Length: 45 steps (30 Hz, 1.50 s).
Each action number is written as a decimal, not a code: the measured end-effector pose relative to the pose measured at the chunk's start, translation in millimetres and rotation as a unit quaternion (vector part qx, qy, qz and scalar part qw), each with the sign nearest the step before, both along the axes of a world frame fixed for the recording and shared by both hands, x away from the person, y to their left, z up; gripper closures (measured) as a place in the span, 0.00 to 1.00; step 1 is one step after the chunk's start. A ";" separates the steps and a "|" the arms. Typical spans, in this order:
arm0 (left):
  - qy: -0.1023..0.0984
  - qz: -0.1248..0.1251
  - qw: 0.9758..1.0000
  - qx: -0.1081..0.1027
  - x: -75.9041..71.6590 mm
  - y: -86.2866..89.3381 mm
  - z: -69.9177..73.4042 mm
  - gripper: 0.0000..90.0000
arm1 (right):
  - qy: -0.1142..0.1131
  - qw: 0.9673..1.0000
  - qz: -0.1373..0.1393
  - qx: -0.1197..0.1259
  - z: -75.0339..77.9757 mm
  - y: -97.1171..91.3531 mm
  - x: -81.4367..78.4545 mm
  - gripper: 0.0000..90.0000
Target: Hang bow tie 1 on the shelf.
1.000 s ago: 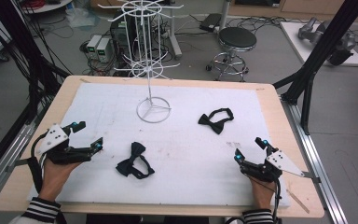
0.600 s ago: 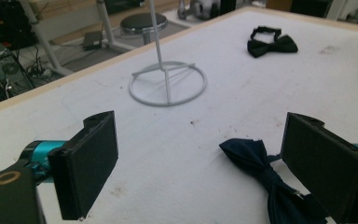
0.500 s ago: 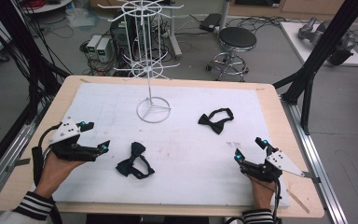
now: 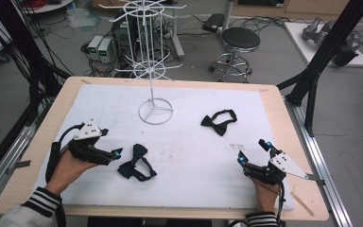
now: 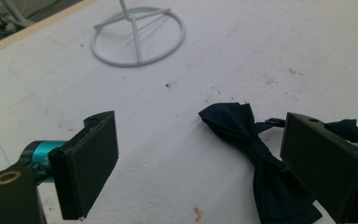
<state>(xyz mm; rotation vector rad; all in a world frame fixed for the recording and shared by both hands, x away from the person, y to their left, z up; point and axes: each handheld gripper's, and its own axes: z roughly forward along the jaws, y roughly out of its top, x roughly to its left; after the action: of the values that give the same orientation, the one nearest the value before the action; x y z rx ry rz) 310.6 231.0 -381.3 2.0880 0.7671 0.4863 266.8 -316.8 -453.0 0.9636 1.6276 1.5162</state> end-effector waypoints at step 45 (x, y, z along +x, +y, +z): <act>0.179 -0.022 0.980 0.091 33.7 -51.9 -13.3 0.19 | 0.003 1.000 -0.002 0.010 -0.1 -0.9 -0.1 0.11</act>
<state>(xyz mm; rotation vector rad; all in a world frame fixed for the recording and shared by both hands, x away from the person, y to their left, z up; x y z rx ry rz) 344.3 179.1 -394.6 2.3941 0.9058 0.1601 266.7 -317.6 -453.1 0.9823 1.6160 1.5301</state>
